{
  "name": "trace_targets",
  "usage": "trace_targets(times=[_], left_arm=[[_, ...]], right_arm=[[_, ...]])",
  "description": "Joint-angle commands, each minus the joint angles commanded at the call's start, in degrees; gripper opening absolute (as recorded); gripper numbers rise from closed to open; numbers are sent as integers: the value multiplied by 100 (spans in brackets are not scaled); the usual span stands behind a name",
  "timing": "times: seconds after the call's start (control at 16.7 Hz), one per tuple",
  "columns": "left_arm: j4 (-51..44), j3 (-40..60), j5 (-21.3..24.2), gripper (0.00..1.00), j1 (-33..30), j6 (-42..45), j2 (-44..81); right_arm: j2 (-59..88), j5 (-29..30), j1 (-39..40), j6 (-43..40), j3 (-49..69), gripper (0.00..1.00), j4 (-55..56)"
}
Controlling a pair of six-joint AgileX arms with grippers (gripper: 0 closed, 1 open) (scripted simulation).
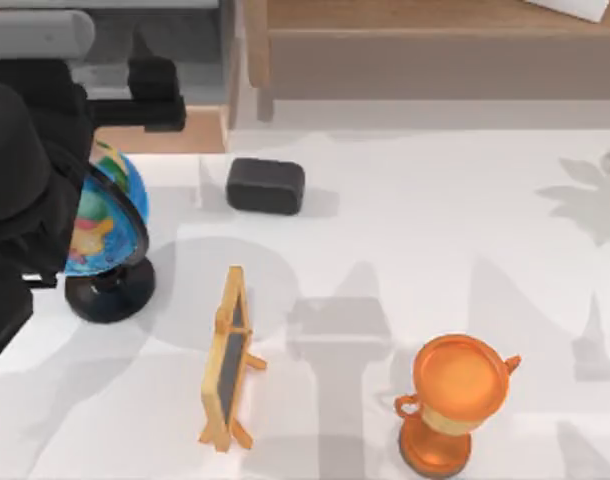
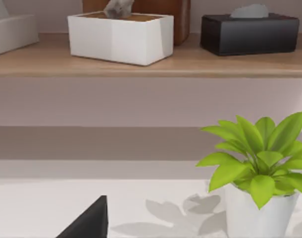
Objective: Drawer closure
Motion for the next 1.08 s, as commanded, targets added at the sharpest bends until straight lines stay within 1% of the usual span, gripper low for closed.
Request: trace_targets(times=[0.36,0.54,0.66,0.78,1.08], left_arm=[[21,-33,45,100,81,54,-9],[330,-98,370,100,581,544,81],[676,-176,756,100,1133,1091,200],[1104,-276,1256,100,1810,1771,369],[2367,-590,2833,100,3772,3847,1009]], right_arm=[[0,0,0,0,0,100,0],[0,0,0,0,0,100,0],[0,0,0,0,0,100,0],[0,0,0,0,0,100,0],[0,0,0,0,0,100,0]])
